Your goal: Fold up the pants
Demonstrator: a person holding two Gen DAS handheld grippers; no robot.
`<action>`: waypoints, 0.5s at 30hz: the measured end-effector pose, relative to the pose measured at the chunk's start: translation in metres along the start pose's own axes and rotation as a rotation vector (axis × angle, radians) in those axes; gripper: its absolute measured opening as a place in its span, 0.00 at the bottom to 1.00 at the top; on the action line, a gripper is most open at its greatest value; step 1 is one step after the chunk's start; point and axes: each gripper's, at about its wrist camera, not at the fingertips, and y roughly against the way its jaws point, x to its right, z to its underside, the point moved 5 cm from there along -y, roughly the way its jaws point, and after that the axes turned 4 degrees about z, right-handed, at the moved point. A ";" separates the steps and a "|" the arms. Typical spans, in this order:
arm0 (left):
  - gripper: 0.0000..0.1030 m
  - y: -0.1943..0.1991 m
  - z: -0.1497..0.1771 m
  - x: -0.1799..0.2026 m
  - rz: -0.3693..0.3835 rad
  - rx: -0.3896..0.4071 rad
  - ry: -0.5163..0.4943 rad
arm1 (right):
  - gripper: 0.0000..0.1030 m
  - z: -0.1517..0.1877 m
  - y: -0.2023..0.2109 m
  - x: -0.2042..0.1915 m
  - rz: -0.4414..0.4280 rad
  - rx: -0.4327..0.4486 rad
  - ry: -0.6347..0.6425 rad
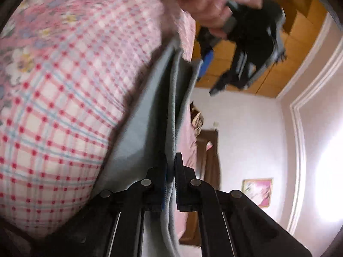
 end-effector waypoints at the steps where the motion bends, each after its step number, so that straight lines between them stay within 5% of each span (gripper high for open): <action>1: 0.41 -0.001 -0.001 -0.001 0.001 -0.001 0.006 | 0.07 0.000 -0.001 0.002 -0.009 -0.002 0.001; 7: 0.41 0.001 -0.002 -0.015 0.009 -0.005 0.057 | 0.07 0.001 -0.017 0.017 -0.083 0.032 0.008; 10: 0.41 0.003 -0.004 -0.020 0.011 -0.001 0.065 | 0.10 0.013 -0.057 0.045 -0.152 0.022 -0.056; 12: 0.41 0.002 -0.004 -0.021 0.011 -0.006 0.066 | 0.39 0.021 -0.081 0.064 -0.171 -0.053 -0.170; 15: 0.41 -0.001 -0.004 -0.017 0.007 -0.017 0.045 | 0.41 0.057 -0.086 0.104 -0.321 -0.107 -0.552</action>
